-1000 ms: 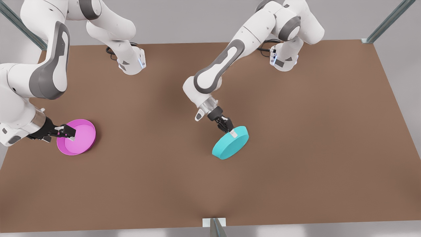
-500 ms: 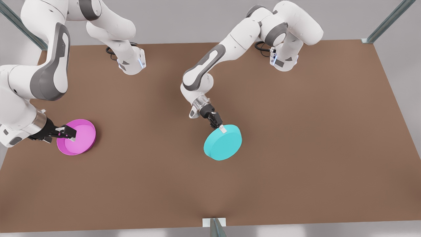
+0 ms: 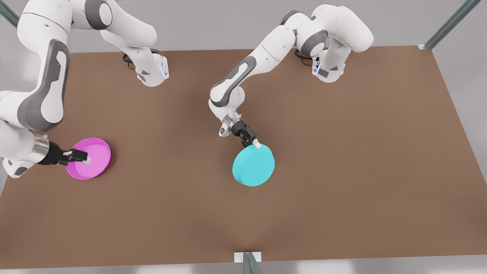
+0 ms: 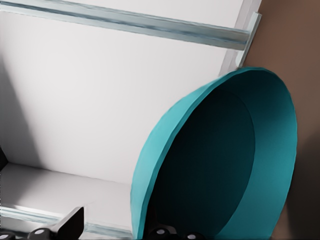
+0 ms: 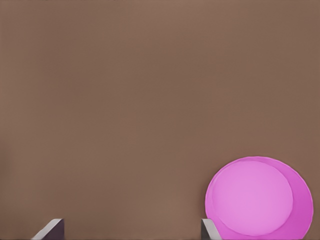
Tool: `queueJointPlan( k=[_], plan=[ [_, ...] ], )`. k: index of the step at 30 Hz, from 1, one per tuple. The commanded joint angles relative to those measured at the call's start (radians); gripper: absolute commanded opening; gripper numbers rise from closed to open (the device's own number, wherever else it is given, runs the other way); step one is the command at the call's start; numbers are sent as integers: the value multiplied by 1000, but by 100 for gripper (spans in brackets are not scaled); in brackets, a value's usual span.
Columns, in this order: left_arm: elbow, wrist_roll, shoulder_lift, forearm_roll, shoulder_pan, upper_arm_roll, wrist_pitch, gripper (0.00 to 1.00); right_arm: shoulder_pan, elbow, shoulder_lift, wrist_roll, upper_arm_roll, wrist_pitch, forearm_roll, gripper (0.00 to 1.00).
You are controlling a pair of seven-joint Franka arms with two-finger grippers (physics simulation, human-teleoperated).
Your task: Flip the blue plate over with the left arm, and stack the pink plate on top of the blue plate with the right arm
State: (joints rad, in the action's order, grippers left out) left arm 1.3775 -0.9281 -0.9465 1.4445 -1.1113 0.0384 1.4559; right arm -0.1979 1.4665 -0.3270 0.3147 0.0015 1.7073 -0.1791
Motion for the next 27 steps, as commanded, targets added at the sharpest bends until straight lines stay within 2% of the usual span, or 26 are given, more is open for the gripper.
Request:
queueJointPlan(
  k=[1, 4, 6, 7, 9, 11, 13, 14, 15, 17, 19, 21, 22, 24, 27],
  plan=[
    [0, 2, 0, -36, -5, -2, 0, 100, -9, 26, 0, 36, 0, 18, -3, 100],
    [-73, 3, 2, -292, -79, -2, 1, 100, -77, 110, -46, 158, 2, 71, -57, 100],
    [-144, -37, -32, -417, -93, -32, 9, 100, -103, 288, 32, 196, 5, 161, -89, 100],
    [-198, -84, -67, -481, -93, -44, 12, 100, -139, 412, 78, 308, 3, 271, -89, 100],
    [-305, -120, -97, -613, -94, -86, 3, 100, -230, 445, 59, 398, -2, 290, -92, 100],
    [-431, -103, -66, -851, -76, -95, 1, 100, -328, 442, -4, 602, -3, 285, -180, 100],
    [-437, 32, 67, -1182, 116, -89, 12, 100, -442, 423, -63, 725, 0, 275, -188, 100],
    [-437, 87, 94, -1281, 192, -87, 24, 100, -472, 393, -101, 794, 0, 276, -192, 100],
    [-425, 248, 155, -1409, 344, -86, 21, 100, -482, 309, -167, 819, -2, 275, -192, 100],
    [-423, 515, 227, -1458, 606, -84, -52, 100, -482, 169, -265, 937, -5, 267, -180, 100],
    [-423, 725, 275, -1452, 734, -28, -118, 100, -472, 83, -323, 960, -12, 222, -148, 100],
    [-200, 825, 491, -1452, 861, -15, -88, 100, -468, -18, -411, 1012, -12, 203, -120, 100],
    [-160, 864, 575, -1449, 947, -49, -84, 100, -466, -15, -417, 1017, -14, 212, -117, 100],
    [-51, 905, 710, -1359, 975, -60, -51, 100, -454, 5, -426, 1025, -12, 219, -108, 100],
    [-74, 959, 706, -1349, 976, -48, -31, 100, -463, 23, -451, 1038, -14, 218, -132, 100]
  ],
)
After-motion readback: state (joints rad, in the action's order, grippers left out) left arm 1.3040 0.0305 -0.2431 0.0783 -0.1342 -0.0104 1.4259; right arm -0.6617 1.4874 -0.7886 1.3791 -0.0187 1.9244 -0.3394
